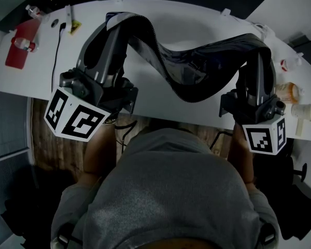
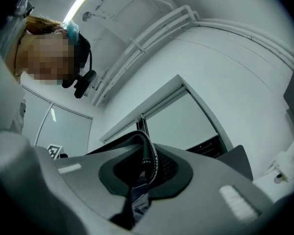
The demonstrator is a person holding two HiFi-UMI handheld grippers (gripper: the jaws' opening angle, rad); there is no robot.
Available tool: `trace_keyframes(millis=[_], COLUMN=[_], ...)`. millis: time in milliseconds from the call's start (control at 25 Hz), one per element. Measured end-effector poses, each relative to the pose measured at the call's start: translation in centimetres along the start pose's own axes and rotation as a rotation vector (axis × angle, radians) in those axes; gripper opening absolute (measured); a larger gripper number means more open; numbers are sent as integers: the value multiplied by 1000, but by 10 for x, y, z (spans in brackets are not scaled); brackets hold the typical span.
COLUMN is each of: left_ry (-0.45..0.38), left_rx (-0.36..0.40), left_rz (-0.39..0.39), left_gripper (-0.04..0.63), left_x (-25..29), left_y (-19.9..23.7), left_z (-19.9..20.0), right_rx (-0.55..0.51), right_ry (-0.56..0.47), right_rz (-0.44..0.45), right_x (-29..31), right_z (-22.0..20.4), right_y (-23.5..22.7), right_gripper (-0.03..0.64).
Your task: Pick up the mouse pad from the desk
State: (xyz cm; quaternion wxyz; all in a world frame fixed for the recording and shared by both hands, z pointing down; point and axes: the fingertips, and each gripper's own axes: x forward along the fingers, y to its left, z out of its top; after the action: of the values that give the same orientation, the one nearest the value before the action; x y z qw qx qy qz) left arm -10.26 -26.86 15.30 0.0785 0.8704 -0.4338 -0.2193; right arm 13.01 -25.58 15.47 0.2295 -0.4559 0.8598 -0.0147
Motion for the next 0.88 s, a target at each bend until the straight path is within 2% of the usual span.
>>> trace_keyframes(millis=[880], left_ry=[-2], left_rx=[-3], left_rz=[5], left_gripper=[11], left_x=[2], left_y=[-3], left_z=[-4], right_rx=[3], right_ry=[-1], right_rz=[-3], right_x=[-7], right_z=[0], right_y=[-3], right_gripper=[25])
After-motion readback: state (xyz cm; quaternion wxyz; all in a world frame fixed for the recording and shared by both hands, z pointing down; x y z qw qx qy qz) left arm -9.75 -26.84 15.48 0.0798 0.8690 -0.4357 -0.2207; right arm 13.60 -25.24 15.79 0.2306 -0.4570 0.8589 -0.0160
